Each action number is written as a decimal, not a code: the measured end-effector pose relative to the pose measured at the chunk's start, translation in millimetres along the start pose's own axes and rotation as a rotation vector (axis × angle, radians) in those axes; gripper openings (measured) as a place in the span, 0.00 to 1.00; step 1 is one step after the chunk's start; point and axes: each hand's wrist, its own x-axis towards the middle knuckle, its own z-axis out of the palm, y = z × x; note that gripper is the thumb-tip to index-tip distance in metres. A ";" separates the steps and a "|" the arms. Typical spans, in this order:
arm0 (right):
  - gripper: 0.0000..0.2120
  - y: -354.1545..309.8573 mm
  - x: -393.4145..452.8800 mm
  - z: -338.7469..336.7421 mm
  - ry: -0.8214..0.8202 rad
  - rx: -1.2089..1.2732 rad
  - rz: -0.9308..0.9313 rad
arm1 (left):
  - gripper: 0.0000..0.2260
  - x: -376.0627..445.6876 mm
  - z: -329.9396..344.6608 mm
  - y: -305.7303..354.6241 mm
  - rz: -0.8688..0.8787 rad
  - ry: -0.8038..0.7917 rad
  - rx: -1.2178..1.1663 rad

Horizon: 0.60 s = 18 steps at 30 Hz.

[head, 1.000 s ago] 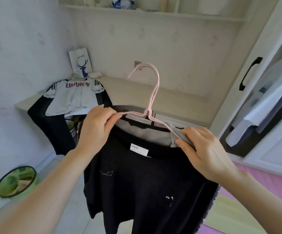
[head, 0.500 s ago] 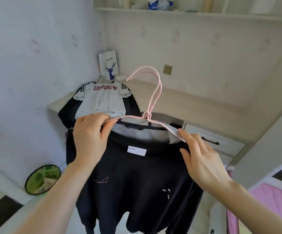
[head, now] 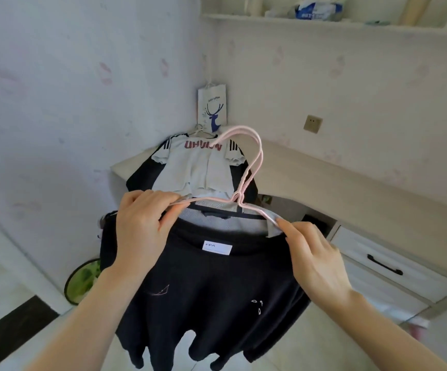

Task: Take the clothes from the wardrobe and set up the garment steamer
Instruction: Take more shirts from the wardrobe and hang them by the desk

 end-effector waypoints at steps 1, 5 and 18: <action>0.39 4.6 8.4 7.7 0.008 0.008 -0.007 | 0.16 3.2 5.9 -5.7 -0.003 0.000 0.005; 0.39 25.7 45.7 39.9 0.059 0.041 -0.040 | 0.14 18.3 33.8 -26.6 0.001 0.041 0.070; 0.33 115.3 202.1 127.8 0.117 0.188 -0.122 | 0.14 107.8 141.4 -83.1 -0.086 0.134 0.263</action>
